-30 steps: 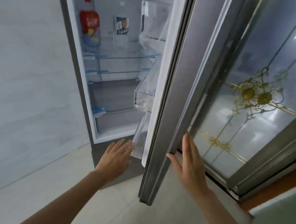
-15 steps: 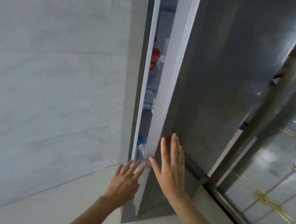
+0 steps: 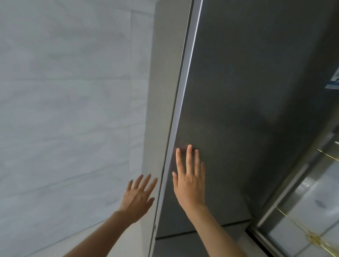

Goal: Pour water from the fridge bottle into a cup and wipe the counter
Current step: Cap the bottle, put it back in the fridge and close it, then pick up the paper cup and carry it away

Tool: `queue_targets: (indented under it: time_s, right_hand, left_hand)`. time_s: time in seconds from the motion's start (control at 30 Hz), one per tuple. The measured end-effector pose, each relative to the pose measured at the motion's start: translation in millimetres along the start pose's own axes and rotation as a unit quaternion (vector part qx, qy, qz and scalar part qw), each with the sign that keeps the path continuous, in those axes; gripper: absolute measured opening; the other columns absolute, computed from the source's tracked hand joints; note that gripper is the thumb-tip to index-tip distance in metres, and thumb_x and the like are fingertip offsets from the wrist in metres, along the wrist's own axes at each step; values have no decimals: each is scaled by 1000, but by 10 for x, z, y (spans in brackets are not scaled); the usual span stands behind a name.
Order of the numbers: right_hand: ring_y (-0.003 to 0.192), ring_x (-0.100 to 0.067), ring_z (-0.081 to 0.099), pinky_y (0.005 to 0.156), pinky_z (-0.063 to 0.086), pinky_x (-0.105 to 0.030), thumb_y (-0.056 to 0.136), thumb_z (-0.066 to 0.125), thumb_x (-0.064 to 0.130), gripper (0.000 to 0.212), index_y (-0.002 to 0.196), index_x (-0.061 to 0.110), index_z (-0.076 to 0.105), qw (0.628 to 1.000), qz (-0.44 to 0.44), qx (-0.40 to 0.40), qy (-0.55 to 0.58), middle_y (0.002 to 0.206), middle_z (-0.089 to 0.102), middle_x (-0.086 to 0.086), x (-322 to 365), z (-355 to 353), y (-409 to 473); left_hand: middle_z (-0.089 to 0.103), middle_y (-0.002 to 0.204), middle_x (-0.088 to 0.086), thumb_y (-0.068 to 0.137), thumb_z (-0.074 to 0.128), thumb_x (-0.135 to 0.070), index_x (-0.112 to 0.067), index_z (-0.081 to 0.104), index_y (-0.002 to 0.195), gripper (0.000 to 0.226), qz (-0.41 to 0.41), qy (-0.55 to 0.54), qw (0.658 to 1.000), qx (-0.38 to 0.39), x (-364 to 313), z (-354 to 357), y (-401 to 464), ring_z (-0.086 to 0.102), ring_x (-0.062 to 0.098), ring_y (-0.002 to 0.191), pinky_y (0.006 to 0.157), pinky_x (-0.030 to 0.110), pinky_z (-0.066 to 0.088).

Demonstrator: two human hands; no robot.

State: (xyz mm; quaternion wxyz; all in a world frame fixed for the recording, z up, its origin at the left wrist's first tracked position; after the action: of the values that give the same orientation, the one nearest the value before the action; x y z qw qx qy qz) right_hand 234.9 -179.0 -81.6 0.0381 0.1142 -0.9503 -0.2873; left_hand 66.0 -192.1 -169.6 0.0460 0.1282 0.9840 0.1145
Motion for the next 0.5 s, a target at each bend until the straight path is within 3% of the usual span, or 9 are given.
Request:
queue_targets:
  time_s: [0.13,0.27,0.37,0.5]
  right_hand:
    - [142,-35,28,107,35,-53,94,51,39,67,151,16,23,999,-17,22,28,157,21,-17,-27,-135,-57]
    - [141,-31,32,111,33,-46,100,42,36,47,142,14,43,997,-3,53,60,152,35,-14,-249,-269,-387]
    - [135,-30,40,109,36,-44,99,38,36,44,131,11,55,994,39,82,59,143,48,-13,-509,-255,-830]
    - [122,-32,53,100,44,-45,94,31,39,51,119,9,64,983,123,124,60,128,60,-13,-809,-185,-1611]
  left_hand:
    - [50,143,11,87,66,-40,-19,43,143,65,5,-1,999,-35,-11,-80,-79,48,37,130,101,55,41]
    - [56,136,14,93,54,-40,-14,51,137,51,16,0,997,-76,-122,-149,-265,52,38,126,100,56,44]
    - [58,133,14,92,36,-43,-12,54,134,55,30,-4,997,-71,-287,-125,-469,54,38,123,99,56,44]
    - [60,129,18,89,63,-29,-6,57,129,46,39,-31,997,-54,-607,69,-754,55,40,120,97,57,44]
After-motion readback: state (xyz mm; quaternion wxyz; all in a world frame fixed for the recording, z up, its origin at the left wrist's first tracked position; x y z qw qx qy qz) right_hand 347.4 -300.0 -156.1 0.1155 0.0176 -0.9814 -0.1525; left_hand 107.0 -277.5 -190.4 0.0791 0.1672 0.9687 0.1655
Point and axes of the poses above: each hand's wrist, its own y-axis towards the middle knuckle, its own z-axis out of the palm, x = y × z, the point moved 3 cm from there along y, towards the middle knuckle
